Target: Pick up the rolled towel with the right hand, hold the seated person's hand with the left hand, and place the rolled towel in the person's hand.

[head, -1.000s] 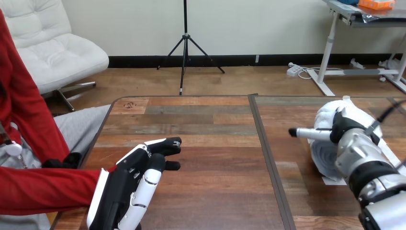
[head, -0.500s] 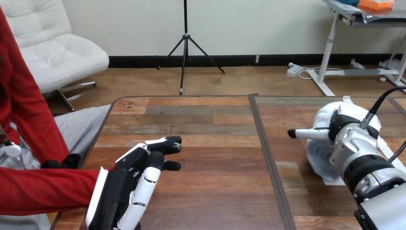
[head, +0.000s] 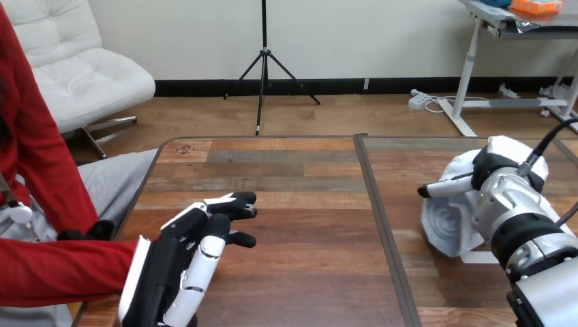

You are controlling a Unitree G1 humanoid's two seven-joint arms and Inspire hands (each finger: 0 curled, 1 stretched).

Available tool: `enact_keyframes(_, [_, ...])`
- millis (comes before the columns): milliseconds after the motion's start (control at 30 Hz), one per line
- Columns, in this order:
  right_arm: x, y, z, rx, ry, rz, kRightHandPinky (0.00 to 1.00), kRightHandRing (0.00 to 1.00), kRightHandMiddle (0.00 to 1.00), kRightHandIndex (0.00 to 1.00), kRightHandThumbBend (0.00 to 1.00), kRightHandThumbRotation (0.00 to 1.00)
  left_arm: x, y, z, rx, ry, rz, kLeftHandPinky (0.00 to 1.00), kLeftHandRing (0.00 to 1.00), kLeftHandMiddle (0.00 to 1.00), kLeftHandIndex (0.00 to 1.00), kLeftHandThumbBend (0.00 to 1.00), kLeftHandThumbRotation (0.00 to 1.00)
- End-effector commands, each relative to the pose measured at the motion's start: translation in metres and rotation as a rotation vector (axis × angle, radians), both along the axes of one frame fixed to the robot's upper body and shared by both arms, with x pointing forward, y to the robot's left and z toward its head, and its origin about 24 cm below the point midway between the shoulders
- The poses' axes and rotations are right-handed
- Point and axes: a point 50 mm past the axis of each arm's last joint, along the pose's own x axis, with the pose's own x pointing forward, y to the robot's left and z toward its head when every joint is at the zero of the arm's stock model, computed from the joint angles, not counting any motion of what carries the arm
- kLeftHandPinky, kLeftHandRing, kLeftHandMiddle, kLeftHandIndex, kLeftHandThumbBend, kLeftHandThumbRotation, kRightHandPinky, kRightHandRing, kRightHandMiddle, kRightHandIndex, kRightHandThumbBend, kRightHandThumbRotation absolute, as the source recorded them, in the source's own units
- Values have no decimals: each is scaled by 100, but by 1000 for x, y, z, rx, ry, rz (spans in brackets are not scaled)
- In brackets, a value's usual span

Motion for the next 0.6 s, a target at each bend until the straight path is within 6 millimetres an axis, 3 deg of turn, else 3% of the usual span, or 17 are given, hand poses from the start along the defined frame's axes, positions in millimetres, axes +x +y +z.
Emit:
enact_keyframes(0, [-11,14,-26,108,82,-13,46,62,69,65,100,9,7,2,22,-33,-115,39,54,71,73,55,52,76])
enact_keyframes(100, [-11,13,-27,108,70,-10,39,52,61,61,98,4,7,3,23,-35,-119,41,53,72,73,54,52,77])
enact_keyframes(233, [-12,12,-29,90,58,26,34,45,55,55,96,1,7,4,24,-36,-123,44,53,72,73,54,53,77])
enact_keyframes(400, [-12,11,-29,74,57,38,34,44,51,50,94,0,8,5,26,-29,-129,51,54,74,74,52,55,78])
enact_keyframes(567, [-12,11,-30,72,58,39,33,42,49,50,93,0,8,6,27,-28,-131,58,54,75,74,51,57,79])
